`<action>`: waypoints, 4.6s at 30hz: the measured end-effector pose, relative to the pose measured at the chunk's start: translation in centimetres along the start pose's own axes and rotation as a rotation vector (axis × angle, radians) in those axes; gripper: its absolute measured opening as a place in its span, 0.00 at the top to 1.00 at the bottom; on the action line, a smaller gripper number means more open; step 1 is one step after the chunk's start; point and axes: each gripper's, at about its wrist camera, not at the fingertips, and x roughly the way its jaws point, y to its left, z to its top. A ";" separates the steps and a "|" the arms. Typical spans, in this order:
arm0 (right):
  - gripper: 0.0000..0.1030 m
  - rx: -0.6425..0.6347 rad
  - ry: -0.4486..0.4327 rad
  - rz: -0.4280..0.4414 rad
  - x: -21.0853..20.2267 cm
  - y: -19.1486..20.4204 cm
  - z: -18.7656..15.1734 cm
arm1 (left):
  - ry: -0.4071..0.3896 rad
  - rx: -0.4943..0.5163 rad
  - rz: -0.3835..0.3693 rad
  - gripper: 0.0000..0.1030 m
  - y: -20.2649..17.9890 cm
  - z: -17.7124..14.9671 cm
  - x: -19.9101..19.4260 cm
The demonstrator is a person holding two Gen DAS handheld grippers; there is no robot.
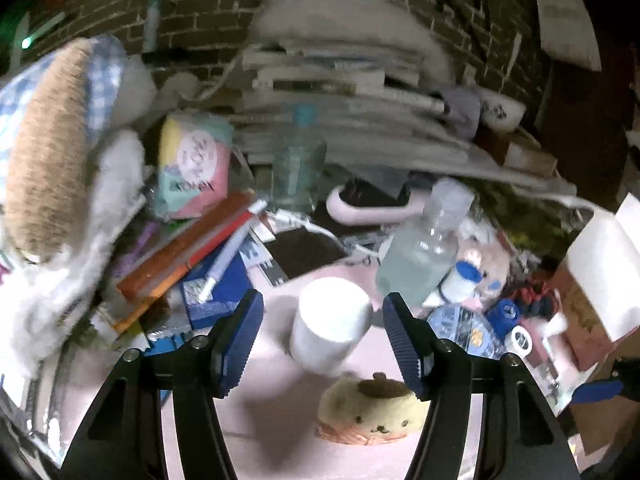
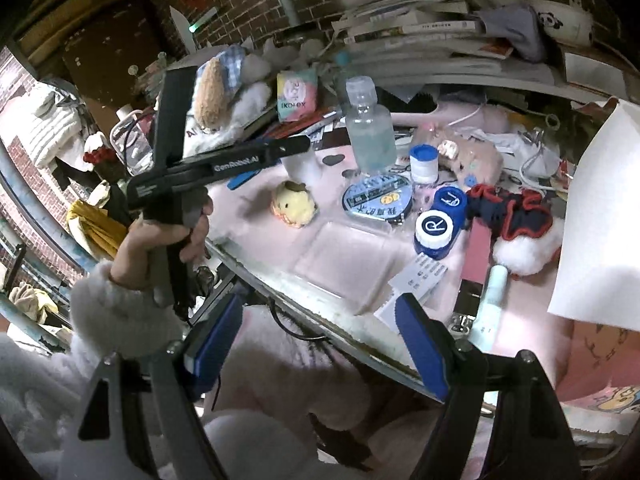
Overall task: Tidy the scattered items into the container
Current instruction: 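Grasp the white paper cup with the left tool, then carry the white cup into the white box and open the left tool, then grasp the pink stick with the right tool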
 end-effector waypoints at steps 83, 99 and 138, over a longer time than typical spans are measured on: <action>0.01 -0.041 -0.303 -0.505 -2.2 -3.7 -4.6 | 0.353 0.593 -0.457 0.25 -33.9 8.5 2.0; 0.12 -0.028 -0.314 -0.505 -2.1 -3.6 -5.0 | 0.142 0.480 -0.444 0.21 -27.1 10.5 -4.5; 0.79 -0.070 -0.225 -0.514 2.5 -5.2 -1.8 | 0.051 0.097 -0.388 0.21 -10.0 3.3 -4.2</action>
